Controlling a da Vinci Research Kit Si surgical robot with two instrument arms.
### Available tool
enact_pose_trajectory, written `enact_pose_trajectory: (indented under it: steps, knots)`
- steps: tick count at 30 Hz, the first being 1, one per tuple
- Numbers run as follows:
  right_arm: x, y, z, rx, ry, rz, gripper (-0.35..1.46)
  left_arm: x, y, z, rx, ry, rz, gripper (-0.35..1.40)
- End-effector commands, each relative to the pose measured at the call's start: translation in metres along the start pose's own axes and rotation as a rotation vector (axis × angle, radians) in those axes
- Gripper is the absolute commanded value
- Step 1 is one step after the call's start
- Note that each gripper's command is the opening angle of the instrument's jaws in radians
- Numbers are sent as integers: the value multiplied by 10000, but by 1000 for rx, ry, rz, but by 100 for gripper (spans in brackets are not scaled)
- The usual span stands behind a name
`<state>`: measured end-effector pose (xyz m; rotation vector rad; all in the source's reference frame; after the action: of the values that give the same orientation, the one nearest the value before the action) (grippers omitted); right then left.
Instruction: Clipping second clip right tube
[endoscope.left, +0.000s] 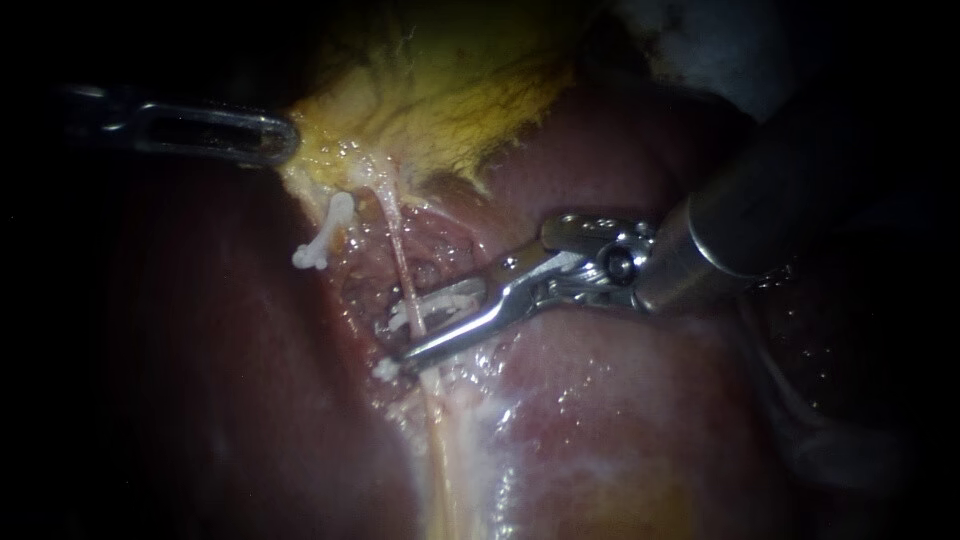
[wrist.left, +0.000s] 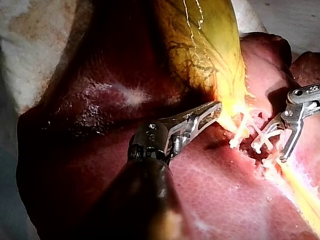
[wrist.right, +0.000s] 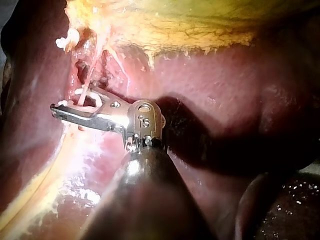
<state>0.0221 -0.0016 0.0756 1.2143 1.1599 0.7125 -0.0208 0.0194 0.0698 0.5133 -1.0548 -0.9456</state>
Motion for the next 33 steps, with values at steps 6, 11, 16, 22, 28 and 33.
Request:
enact_pose_trajectory:
  steps: [6, 11, 16, 22, 28, 33]
  knots:
    - [-2, -7, 8, 97, 36, 30, 56, 0, 0, 0, -1, 0, 0, -35]
    - [-4, -14, 14, 119, 63, 30, 55, 0, 0, 0, -1, 0, 0, -35]
    - [-2, -25, 18, 110, 84, 35, 53, 0, 0, 0, -1, 0, 0, -35]
    - [4, -38, 21, 115, 83, 42, 51, 0, 0, 0, -1, 0, 0, -35]
    - [9, -42, 19, 115, 82, 46, 38, 0, 0, 0, -1, 0, 0, -35]
    - [14, -43, 17, 112, 85, 49, 13, 0, 0, 0, -1, 0, 0, -35]
